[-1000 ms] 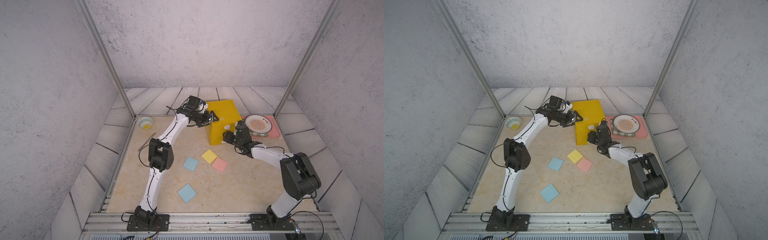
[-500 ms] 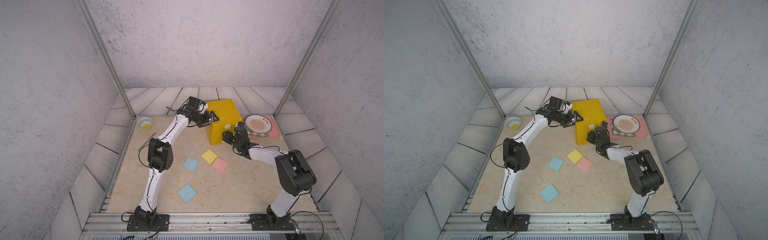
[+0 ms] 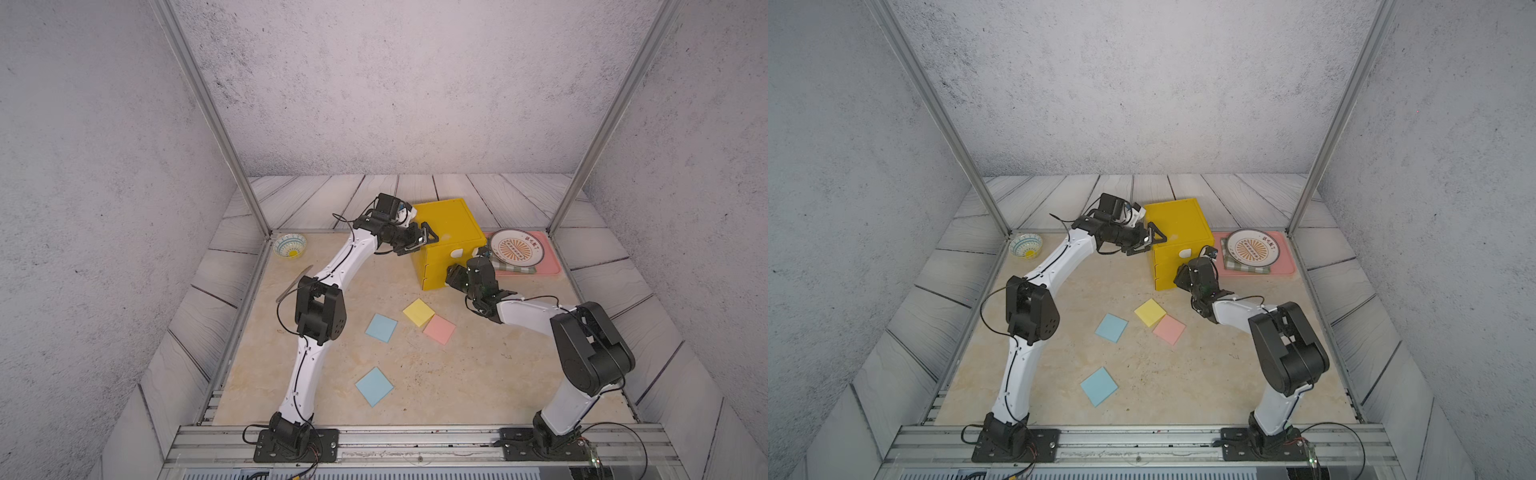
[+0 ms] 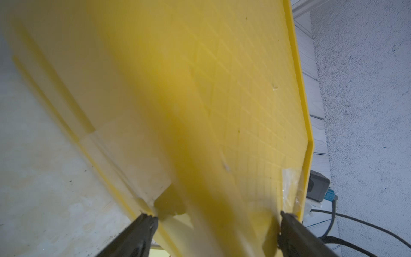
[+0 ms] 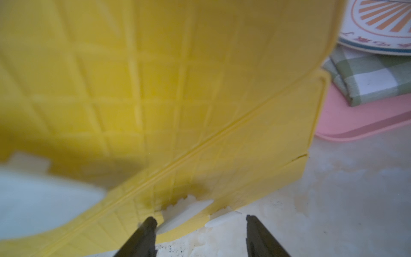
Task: Please put the sticky notes in the drawer by color
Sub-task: Open the drawer in the storage box.
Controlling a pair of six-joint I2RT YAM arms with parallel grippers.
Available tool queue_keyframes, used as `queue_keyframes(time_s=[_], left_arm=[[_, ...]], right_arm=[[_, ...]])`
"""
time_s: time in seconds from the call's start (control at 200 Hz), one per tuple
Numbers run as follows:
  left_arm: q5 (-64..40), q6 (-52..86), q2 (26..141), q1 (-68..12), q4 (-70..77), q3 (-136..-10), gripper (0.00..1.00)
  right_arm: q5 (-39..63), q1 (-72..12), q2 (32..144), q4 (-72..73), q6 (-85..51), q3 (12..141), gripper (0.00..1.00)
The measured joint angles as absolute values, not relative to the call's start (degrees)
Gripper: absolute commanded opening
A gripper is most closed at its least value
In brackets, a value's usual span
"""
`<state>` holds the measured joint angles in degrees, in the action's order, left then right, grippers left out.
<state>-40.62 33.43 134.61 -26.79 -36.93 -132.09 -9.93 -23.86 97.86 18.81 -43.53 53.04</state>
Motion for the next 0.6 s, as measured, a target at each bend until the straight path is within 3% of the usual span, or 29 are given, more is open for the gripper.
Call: queue_keyframes(time_s=[0.445,0.6], left_arm=[[-40.82,33.45,134.61,-27.38,-37.08,-132.14,0.92],[-40.82,33.45,134.61,-27.38,-37.1,-132.16,0.92]], right_arm=[[-16.27,-22.33,81.32,10.48,-43.53,42.65,0.66],[-13.26,-22.26,79.66,7.2,-42.39,44.56,0.67]])
